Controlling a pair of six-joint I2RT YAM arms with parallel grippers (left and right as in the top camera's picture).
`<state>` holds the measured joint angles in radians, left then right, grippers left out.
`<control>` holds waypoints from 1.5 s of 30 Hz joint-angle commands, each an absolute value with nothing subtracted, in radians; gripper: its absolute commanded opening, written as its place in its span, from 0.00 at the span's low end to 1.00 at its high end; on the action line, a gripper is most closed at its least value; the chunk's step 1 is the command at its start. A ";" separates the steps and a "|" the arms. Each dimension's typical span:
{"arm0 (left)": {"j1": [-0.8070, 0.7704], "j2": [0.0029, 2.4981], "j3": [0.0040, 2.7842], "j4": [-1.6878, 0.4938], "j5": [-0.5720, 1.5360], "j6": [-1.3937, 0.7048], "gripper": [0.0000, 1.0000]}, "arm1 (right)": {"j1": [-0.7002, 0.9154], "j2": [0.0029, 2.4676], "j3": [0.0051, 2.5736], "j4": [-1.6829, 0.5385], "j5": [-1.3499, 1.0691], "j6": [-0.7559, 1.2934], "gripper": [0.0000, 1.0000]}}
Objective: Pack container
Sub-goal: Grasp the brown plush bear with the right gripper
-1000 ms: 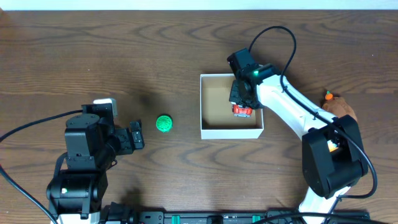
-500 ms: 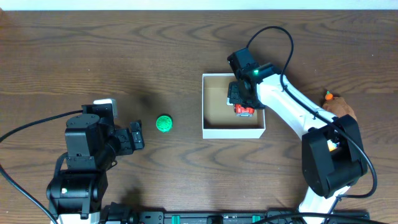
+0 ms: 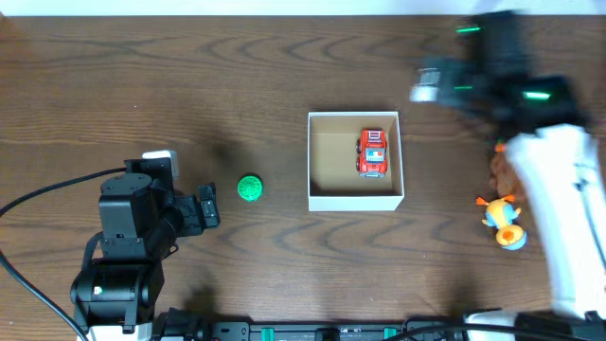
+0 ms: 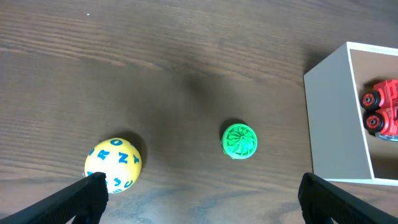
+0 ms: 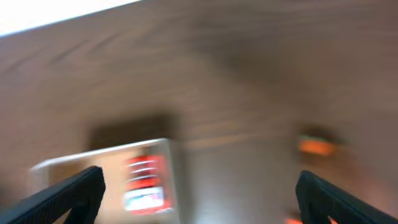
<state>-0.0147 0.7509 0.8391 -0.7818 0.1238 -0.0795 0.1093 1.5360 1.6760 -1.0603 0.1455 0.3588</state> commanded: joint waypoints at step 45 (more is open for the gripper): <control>-0.010 0.751 0.862 -0.782 0.112 -0.088 0.98 | 0.031 1.471 1.669 -1.131 -0.109 0.327 0.01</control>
<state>-0.0147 0.7509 0.8391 -0.7815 0.1238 -0.0792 -0.0734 1.4651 1.6722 -1.1362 -0.0799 0.1806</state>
